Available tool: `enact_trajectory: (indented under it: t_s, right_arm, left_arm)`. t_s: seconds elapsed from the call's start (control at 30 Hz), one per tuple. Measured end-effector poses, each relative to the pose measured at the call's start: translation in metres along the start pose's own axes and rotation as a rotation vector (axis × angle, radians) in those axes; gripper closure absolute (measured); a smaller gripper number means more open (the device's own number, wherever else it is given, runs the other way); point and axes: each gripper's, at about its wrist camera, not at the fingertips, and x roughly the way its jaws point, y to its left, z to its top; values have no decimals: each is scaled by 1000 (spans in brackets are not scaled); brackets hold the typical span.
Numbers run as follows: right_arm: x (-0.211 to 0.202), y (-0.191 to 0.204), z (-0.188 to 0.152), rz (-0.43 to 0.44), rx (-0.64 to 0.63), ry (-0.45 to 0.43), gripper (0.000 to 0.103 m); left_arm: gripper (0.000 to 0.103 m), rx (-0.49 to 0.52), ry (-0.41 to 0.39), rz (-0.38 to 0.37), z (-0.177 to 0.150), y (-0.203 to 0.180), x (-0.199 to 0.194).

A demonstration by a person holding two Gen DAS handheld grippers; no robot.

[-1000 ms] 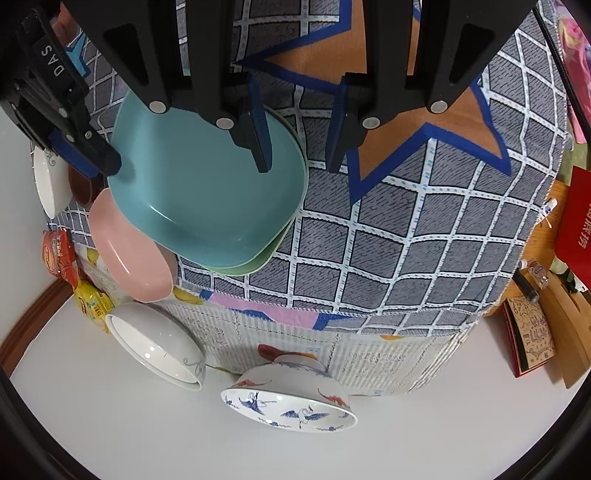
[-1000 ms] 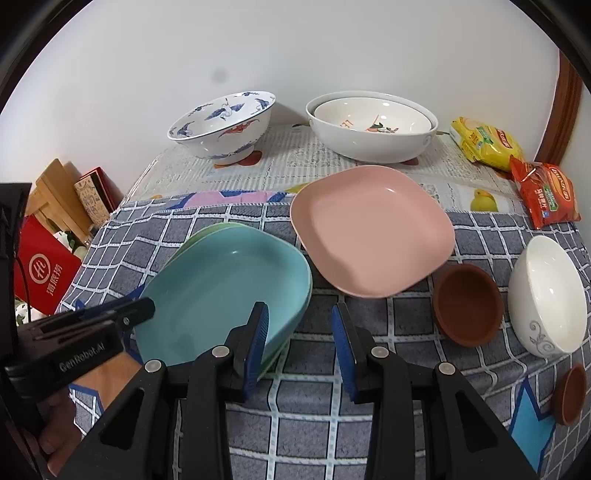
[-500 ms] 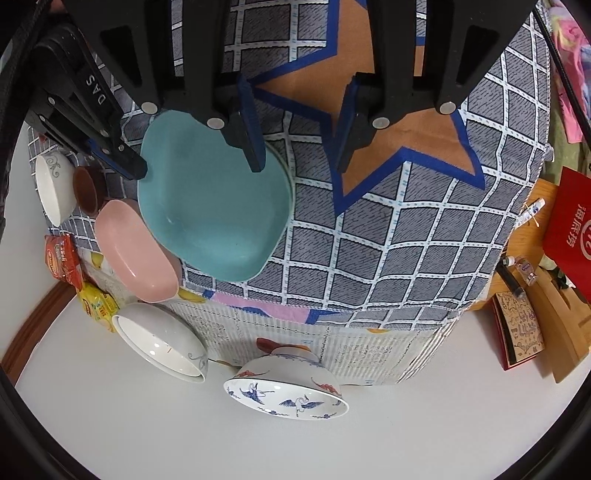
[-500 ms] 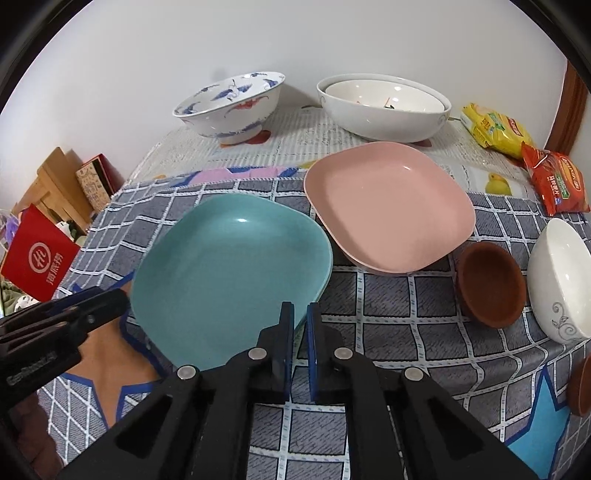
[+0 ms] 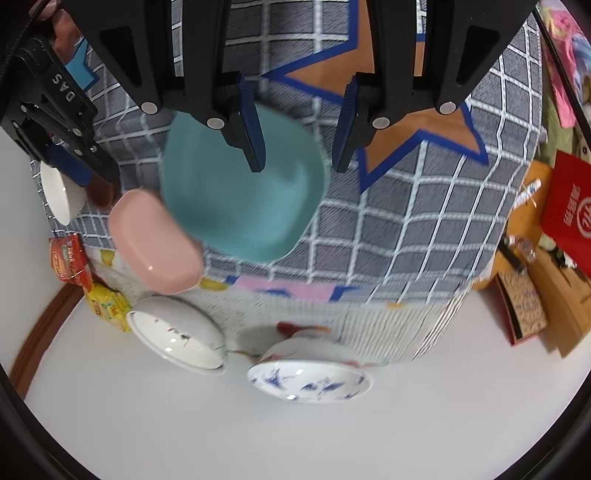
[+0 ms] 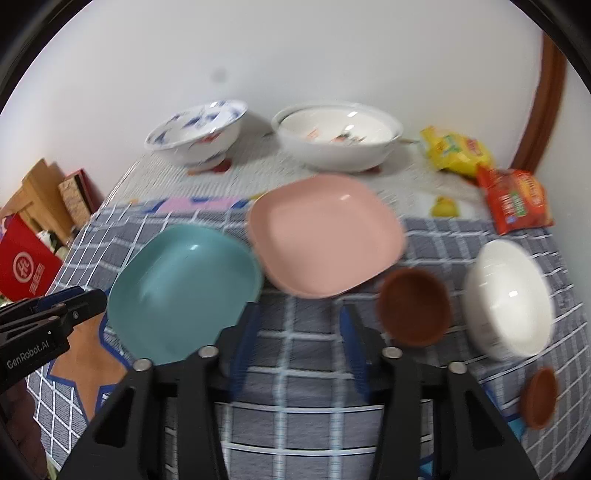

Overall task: Organize plates and bowls
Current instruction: 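Lower the light-blue plate onto the green plate and open both grippers, then move both grippers to the pink plate and close them on its rim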

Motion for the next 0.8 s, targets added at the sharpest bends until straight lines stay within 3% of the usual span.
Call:
enact_trajectory:
  t_s: [0.13, 0.4, 0.6, 0.8]
  right_arm:
    - [-18, -26, 12, -45, 11, -65, 47]
    - [-12, -73, 43, -69, 52, -84, 47]
    - [8, -91, 71, -48, 65, -84, 47]
    - [46, -100, 84, 30, 96, -29, 47]
  left_arm:
    - [62, 61, -31, 19, 17, -30, -5]
    - [62, 137, -63, 39, 52, -81, 7]
    - [62, 207, -32, 60, 73, -107, 36]
    - [60, 224, 8, 48, 88, -112, 69]
